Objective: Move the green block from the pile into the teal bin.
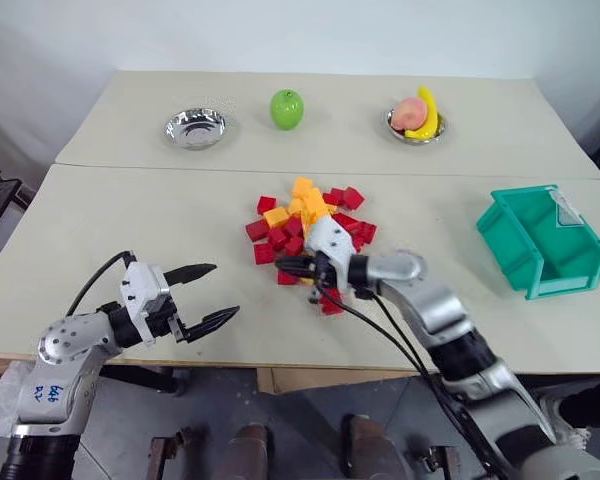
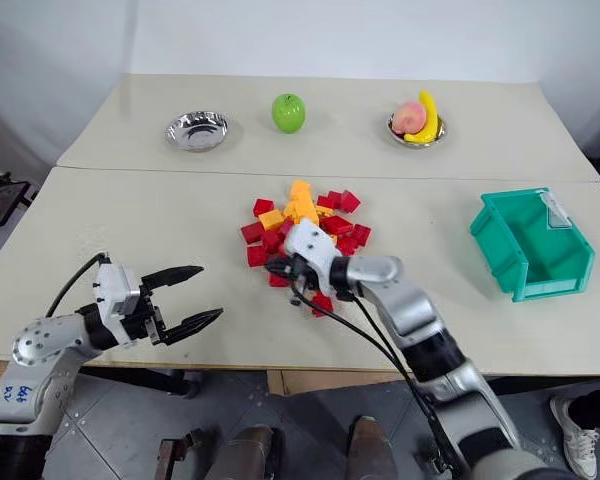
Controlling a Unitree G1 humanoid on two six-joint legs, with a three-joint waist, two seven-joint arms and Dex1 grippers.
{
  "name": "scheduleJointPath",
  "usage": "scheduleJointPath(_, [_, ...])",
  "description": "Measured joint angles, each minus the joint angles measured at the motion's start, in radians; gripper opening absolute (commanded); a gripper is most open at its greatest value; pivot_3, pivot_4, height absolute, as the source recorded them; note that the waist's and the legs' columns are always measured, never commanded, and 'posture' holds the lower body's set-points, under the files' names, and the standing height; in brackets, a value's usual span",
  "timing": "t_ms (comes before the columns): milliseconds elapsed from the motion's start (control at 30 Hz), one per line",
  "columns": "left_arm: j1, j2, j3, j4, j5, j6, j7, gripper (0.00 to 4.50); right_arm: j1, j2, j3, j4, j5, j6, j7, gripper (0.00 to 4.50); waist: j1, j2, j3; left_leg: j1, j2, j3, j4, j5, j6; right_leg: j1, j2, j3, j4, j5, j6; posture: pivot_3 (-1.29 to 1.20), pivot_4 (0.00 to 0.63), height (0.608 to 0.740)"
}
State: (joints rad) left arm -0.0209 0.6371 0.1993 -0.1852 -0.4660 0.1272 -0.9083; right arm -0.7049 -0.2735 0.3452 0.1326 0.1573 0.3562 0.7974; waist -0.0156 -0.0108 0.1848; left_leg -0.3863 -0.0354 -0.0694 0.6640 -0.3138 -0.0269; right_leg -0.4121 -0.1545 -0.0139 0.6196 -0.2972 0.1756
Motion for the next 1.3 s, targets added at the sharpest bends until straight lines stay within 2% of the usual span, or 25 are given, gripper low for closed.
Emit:
scheduleJointPath(200, [0.032, -0.034, 0.014, -0.012, 0.014, -0.018, 0.048, 4.50, -0.161, 0.032, -0.050, 0.322, -0.126, -0.165, -0.164, 0.04, -0.012, 0.000, 0.000, 0.000, 0.000, 0.000, -0.001, 0.000, 0.000, 0.000, 0.000, 0.000, 0.001, 0.000, 0.000, 0.00, 0.150, 0.740])
scheduleJointPath(367, [0.038, -0.050, 0.002, -0.040, 0.024, -0.019, 0.068, 4.50, -0.231, -0.014, -0.160, 0.587, -0.153, -0.296, -0.283, 0.04, -0.015, 0.000, 0.000, 0.000, 0.000, 0.003, -0.001, 0.000, 0.000, 0.000, 0.000, 0.000, 0.000, 0.000, -0.001, 0.00, 0.150, 0.740])
scheduleJointPath(467, [0.038, -0.059, 0.000, -0.041, 0.024, -0.019, 0.078, 4.50, -0.253, -0.046, -0.229, 0.673, -0.147, -0.335, -0.303, 0.04, -0.017, 0.000, 0.000, 0.000, 0.001, 0.008, -0.001, 0.000, 0.000, 0.000, 0.001, 0.000, 0.000, 0.000, -0.001, 0.00, 0.150, 0.740])
scheduleJointPath(567, [0.031, -0.066, -0.005, -0.041, 0.025, -0.019, 0.080, 4.50, -0.248, -0.056, -0.245, 0.698, -0.147, -0.359, -0.279, 0.04, -0.027, 0.000, 0.000, 0.000, 0.003, 0.010, -0.001, 0.000, -0.001, -0.001, 0.003, 0.001, 0.000, 0.000, -0.001, 0.00, 0.150, 0.740])
scheduleJointPath(667, [0.016, -0.067, -0.011, -0.038, 0.027, -0.019, 0.080, 4.50, -0.197, -0.047, -0.239, 0.663, -0.139, -0.384, -0.201, 0.04, -0.033, 0.000, 0.000, 0.000, 0.003, 0.010, -0.001, 0.000, -0.001, -0.001, 0.003, 0.001, 0.000, 0.000, -0.001, 0.00, 0.150, 0.740])
scheduleJointPath(867, [-0.009, -0.068, -0.021, -0.033, 0.030, -0.018, 0.076, 4.50, -0.004, -0.063, -0.154, 0.345, -0.086, -0.343, 0.065, 0.04, -0.035, 0.000, 0.000, 0.000, 0.004, 0.010, -0.001, 0.000, -0.001, -0.001, 0.003, 0.001, 0.000, 0.000, -0.001, 0.00, 0.150, 0.740])
scheduleJointPath(967, [-0.010, -0.068, -0.021, -0.030, 0.030, -0.018, 0.068, 4.50, 0.062, -0.140, -0.163, 0.222, -0.065, -0.288, 0.120, 0.04, -0.024, 0.000, 0.000, 0.000, 0.003, 0.010, 0.000, 0.000, -0.001, -0.001, 0.003, 0.001, 0.000, 0.000, -0.001, 0.00, 0.150, 0.740])
scheduleJointPath(1133, [-0.013, -0.068, -0.020, -0.014, 0.029, -0.021, 0.061, 4.50, 0.144, -0.259, -0.264, 0.092, 0.003, -0.270, 0.166, 0.04, -0.004, 0.000, 0.000, 0.000, 0.003, 0.010, 0.000, -0.001, -0.001, 0.000, 0.003, 0.001, -0.001, 0.000, -0.001, 0.00, 0.150, 0.740])
scheduleJointPath(1233, [-0.015, -0.069, -0.015, 0.009, 0.029, -0.032, 0.056, 4.50, 0.217, -0.349, -0.367, 0.054, 0.078, -0.276, 0.222, 0.65, 0.006, 0.000, 0.000, 0.000, 0.003, 0.011, 0.000, -0.001, 0.000, 0.001, 0.003, 0.001, -0.002, 0.000, -0.001, 0.00, 0.150, 0.740])
scheduleJointPath(1300, [-0.014, -0.069, -0.004, 0.014, 0.028, -0.045, 0.053, 4.50, 0.276, -0.400, -0.430, 0.026, 0.136, -0.270, 0.272, 1.26, 0.012, 0.000, 0.000, 0.000, 0.004, 0.011, 0.000, -0.001, 0.000, 0.001, 0.003, 0.001, -0.002, 0.000, -0.001, 0.00, 0.150, 0.740])
